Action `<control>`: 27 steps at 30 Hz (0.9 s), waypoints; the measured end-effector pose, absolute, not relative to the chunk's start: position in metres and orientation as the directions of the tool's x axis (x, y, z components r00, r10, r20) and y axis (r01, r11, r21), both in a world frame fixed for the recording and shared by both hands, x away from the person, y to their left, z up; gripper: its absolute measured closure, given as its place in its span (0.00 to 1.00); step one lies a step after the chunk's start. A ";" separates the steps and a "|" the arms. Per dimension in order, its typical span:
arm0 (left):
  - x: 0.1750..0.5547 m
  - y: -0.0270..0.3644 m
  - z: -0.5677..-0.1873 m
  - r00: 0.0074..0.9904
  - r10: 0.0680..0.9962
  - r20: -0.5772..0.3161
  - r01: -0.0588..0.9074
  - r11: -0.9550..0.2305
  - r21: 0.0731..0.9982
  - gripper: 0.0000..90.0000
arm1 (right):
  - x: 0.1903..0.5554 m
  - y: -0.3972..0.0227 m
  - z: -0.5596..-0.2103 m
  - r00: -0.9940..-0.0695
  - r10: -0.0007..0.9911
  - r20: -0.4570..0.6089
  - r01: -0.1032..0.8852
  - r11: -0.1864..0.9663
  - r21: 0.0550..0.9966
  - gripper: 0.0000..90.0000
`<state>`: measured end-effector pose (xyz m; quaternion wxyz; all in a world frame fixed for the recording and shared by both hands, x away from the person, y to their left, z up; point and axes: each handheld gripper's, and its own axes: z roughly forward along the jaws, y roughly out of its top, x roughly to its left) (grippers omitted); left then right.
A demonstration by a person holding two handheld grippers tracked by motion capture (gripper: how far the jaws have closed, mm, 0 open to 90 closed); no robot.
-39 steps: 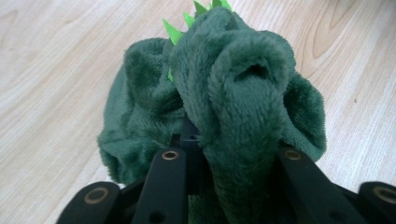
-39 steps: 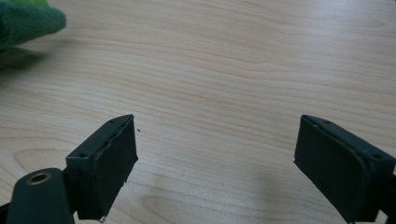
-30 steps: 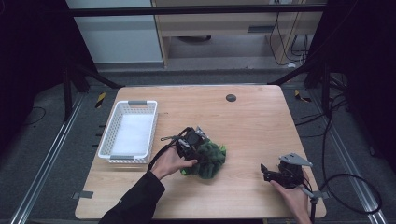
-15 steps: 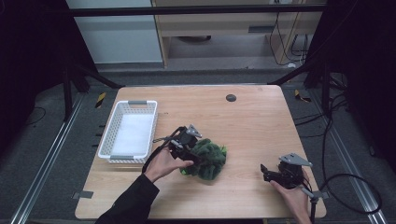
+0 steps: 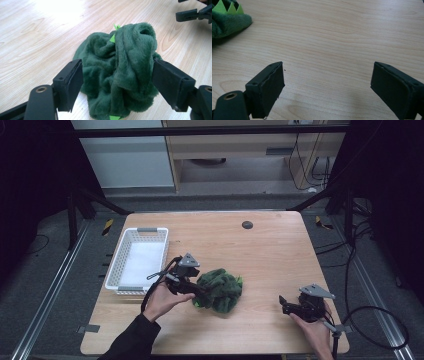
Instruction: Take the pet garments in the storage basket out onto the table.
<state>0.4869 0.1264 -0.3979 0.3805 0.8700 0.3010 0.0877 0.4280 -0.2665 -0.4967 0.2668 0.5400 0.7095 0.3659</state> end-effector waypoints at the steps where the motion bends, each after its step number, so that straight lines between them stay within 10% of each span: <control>1: 0.485 0.128 -0.398 0.800 0.595 -0.079 0.458 -0.520 0.721 0.27 | 0.428 -0.267 -0.497 -0.273 0.962 0.017 0.571 0.148 0.808 0.13; 27: 0.443 0.195 -0.429 0.698 0.706 -0.118 0.467 -0.324 0.822 0.31 | 0.426 -0.266 -0.496 -0.274 0.962 0.013 0.565 0.150 0.812 0.12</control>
